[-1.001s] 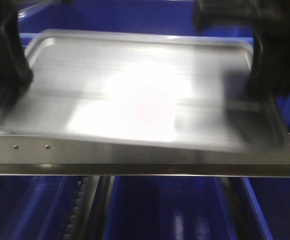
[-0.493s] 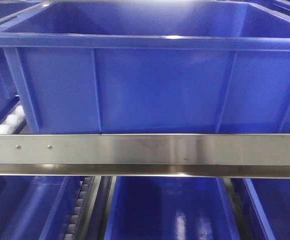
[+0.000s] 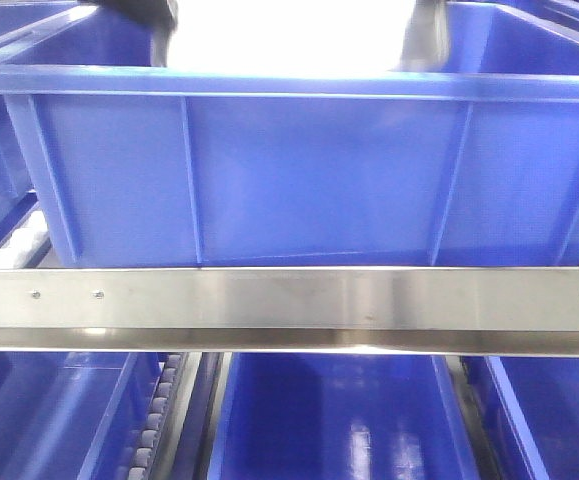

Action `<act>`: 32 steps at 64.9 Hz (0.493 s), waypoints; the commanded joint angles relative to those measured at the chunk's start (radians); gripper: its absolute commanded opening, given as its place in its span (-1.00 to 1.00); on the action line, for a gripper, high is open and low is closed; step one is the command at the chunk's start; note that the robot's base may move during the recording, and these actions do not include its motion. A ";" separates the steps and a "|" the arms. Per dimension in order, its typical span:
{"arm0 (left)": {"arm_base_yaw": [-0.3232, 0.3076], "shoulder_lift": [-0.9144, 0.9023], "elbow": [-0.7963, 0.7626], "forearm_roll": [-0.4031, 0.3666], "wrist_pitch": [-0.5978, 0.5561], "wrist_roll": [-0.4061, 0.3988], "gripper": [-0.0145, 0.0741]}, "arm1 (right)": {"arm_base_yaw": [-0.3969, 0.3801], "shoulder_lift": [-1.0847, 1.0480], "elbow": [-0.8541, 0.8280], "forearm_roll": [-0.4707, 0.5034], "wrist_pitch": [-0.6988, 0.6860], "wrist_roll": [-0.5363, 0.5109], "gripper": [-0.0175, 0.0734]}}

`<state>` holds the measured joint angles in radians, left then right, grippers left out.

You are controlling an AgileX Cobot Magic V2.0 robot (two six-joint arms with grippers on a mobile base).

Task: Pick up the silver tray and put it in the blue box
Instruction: 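Lower the tray into the blue crate with both grippers, then open both grippers and release the tray inside the crate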

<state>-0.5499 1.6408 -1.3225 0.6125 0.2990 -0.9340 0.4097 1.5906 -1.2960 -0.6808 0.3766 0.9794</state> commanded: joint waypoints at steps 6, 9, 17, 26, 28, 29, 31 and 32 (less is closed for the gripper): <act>0.038 -0.050 -0.038 -0.008 -0.039 -0.015 -0.24 | -0.012 -0.042 -0.038 -0.064 -0.046 -0.005 0.09; 0.048 -0.050 -0.038 -0.025 -0.028 -0.015 -0.11 | -0.015 -0.042 -0.038 -0.081 -0.043 -0.005 0.28; 0.068 -0.050 -0.038 -0.036 -0.019 -0.015 0.03 | -0.032 -0.042 -0.038 -0.089 -0.040 -0.005 0.58; 0.068 -0.050 -0.038 -0.034 -0.024 -0.015 0.03 | -0.041 -0.042 -0.038 -0.092 -0.041 -0.005 0.57; 0.068 -0.050 -0.038 -0.034 -0.030 -0.015 0.02 | -0.041 -0.042 -0.038 -0.093 -0.041 -0.005 0.57; 0.066 -0.050 -0.038 -0.034 -0.030 -0.015 0.01 | -0.041 -0.042 -0.038 -0.093 -0.042 -0.005 0.57; 0.065 -0.050 -0.038 -0.034 -0.033 -0.015 -0.03 | -0.041 -0.042 -0.038 -0.093 -0.044 -0.005 0.57; 0.065 -0.052 -0.038 -0.034 -0.036 -0.015 -0.06 | -0.041 -0.042 -0.038 -0.093 -0.045 -0.005 0.56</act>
<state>-0.4821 1.6408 -1.3245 0.5681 0.3276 -0.9416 0.3742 1.5944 -1.2960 -0.7343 0.3821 0.9794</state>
